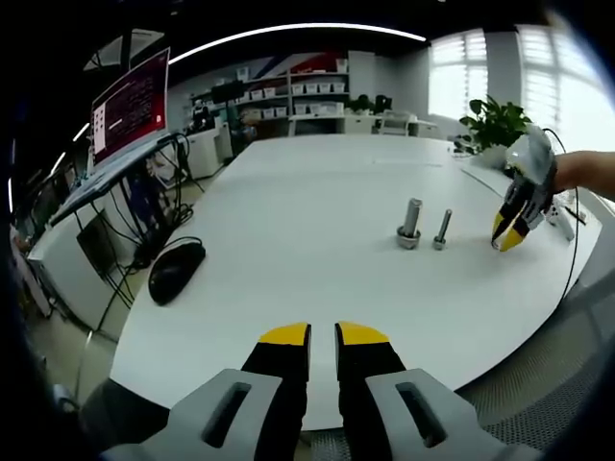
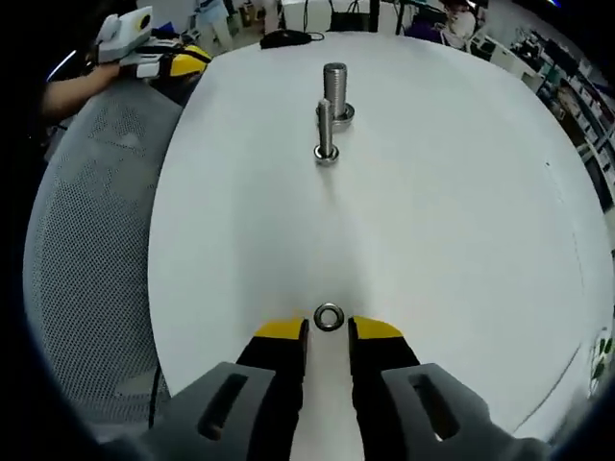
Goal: Place the washer onto the threaded stud by aligning its center hole with the stud, sliding it down to the base, and recovering from edge contact or off-axis alignment until the washer reaches the visible bottom stop.
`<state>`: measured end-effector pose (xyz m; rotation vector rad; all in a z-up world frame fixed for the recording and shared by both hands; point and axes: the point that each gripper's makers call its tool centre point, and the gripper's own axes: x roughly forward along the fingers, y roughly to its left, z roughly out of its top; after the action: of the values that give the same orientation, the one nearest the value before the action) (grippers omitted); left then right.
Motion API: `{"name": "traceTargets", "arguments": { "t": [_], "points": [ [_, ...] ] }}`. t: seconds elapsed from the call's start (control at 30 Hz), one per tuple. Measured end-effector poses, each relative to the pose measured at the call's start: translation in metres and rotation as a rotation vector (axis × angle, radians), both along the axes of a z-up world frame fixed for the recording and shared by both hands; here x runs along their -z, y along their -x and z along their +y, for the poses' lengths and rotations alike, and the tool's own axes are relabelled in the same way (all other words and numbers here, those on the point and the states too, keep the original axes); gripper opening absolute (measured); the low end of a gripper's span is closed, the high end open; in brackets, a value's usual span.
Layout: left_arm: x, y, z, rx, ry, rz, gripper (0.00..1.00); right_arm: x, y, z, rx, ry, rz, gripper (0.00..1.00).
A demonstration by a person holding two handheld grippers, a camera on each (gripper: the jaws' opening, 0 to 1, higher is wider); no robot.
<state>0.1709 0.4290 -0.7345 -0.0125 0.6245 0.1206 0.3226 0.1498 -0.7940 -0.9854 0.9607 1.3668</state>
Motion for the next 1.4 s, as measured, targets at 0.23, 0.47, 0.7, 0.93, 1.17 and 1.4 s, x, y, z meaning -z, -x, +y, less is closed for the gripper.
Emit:
{"name": "traceTargets", "arguments": {
  "t": [0.23, 0.47, 0.7, 0.93, 1.17, 1.4],
  "points": [
    [-0.001, 0.0, 0.0, -0.001, 0.0, -0.003, 0.08, 0.0, 0.002, 0.003, -0.122, 0.078, -0.024, 0.19],
    [-0.001, 0.0, 0.0, -0.002, 0.0, -0.005, 0.08, 0.003, -0.006, -0.002, -0.162, 0.11, -0.02, 0.19],
    [0.0, 0.0, 0.0, -0.004, -0.002, 0.002, 0.08, 0.005, -0.01, 0.0, -0.177, 0.129, -0.024, 0.15],
    [0.0, 0.0, 0.0, -0.008, -0.005, 0.004, 0.08, 0.006, -0.009, 0.0, -0.174, 0.117, -0.049, 0.14],
    [0.0, 0.0, 0.0, -0.007, -0.005, 0.006, 0.08, 0.004, -0.009, 0.002, -0.11, 0.079, -0.085, 0.14],
    [0.0, 0.0, 0.0, -0.004, -0.006, 0.003, 0.08, -0.015, 0.0, 0.014, -0.089, 0.039, -0.058, 0.14]
  ]
}}
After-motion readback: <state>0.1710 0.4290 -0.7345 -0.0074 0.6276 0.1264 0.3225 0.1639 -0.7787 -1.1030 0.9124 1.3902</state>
